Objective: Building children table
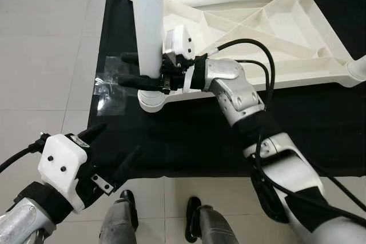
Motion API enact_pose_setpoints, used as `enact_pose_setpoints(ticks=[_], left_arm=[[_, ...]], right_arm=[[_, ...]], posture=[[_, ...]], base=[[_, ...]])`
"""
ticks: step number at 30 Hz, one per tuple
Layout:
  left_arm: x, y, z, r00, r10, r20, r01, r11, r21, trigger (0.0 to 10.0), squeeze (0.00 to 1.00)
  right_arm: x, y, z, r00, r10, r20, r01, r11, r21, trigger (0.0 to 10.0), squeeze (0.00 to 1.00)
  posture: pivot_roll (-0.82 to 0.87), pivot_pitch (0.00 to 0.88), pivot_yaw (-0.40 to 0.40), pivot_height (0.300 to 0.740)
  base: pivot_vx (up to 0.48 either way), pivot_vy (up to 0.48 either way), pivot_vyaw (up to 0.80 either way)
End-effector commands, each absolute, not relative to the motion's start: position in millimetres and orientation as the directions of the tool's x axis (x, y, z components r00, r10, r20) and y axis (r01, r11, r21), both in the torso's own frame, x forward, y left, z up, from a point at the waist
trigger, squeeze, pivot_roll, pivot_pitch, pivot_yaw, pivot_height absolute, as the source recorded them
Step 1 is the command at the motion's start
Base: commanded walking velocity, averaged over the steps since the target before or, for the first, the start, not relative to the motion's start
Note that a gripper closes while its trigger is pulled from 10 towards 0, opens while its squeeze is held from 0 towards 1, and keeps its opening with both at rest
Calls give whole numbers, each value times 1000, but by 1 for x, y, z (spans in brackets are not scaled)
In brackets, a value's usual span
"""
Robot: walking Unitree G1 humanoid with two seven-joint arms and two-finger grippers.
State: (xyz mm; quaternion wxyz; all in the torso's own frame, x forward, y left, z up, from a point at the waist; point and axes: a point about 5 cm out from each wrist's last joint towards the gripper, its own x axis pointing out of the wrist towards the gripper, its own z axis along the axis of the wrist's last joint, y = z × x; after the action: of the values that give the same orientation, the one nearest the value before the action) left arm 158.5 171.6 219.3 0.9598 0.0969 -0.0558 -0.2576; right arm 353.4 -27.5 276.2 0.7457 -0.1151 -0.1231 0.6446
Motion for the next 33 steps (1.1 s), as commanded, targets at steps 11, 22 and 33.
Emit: enact_pose_setpoints(ticks=[11, 22, 33], left_arm=[[161, 169, 213, 855, -515, 56, 497, 846, 193, 10000, 0], [167, 171, 211, 853, -519, 60, 500, 844, 194, 10000, 0], [173, 173, 206, 860, -507, 60, 485, 848, 213, 10000, 0]], right_arm=[[349, -58, 211, 498, 863, -88, -866, 491, -92, 10000, 0], [309, -61, 177, 847, 532, 10, -531, 846, -47, 10000, 0], [301, -43, 172, 884, 462, 67, -447, 879, -168, 10000, 0]], posture=[[189, 383, -132, 740], [170, 364, -121, 740], [184, 319, -107, 740]], base=[[0, 0, 0], [0, 0, 0], [0, 0, 0]])
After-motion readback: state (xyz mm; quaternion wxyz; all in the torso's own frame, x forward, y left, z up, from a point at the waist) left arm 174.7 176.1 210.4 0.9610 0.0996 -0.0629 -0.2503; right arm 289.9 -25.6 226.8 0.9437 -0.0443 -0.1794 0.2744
